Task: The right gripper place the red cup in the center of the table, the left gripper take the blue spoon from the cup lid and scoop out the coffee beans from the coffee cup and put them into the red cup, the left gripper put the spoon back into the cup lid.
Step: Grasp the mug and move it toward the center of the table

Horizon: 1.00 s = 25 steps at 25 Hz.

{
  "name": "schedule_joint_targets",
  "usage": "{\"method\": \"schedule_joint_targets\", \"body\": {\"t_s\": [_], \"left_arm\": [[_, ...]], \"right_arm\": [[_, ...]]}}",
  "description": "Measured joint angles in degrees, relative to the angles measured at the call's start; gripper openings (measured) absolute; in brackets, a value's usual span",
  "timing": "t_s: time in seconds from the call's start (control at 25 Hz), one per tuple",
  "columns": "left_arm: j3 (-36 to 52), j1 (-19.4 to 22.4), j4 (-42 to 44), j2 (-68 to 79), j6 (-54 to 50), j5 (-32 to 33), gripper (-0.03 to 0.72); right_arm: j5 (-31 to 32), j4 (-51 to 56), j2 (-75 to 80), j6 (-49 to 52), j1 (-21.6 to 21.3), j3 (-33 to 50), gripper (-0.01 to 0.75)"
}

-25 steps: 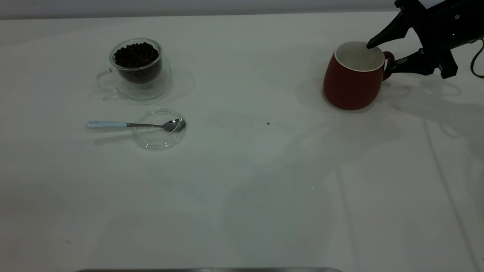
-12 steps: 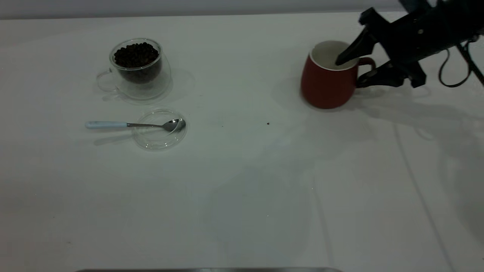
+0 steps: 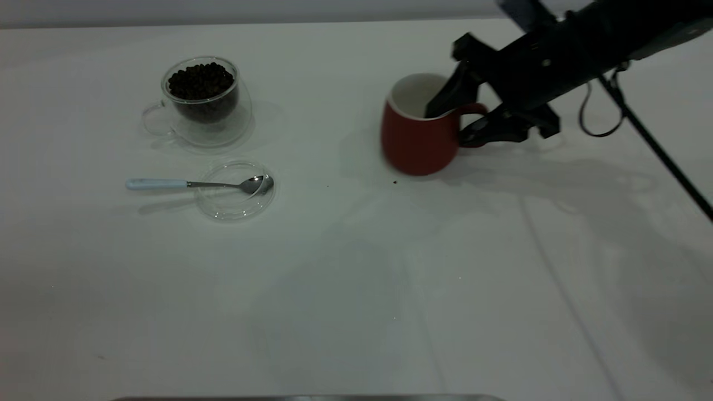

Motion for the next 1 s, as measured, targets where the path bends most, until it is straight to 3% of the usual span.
{"method": "schedule_joint_targets", "body": {"t_s": [0.4,0.72,1.0], "left_arm": [[0.0,0.0,0.0,0.0,0.0,0.0,0.596],[0.0,0.0,0.0,0.0,-0.1,0.0,0.596],[0.0,0.0,0.0,0.0,-0.1,0.0,0.596]], "right_arm": [[-1.5,1.2,0.0,-0.1,5.5,-0.1,0.59],[-4.7,5.3,0.0,-1.3,4.7,-0.1,0.59],[-3.4,-0.7,-5.0,-1.5,2.6,-0.1,0.59]]}}
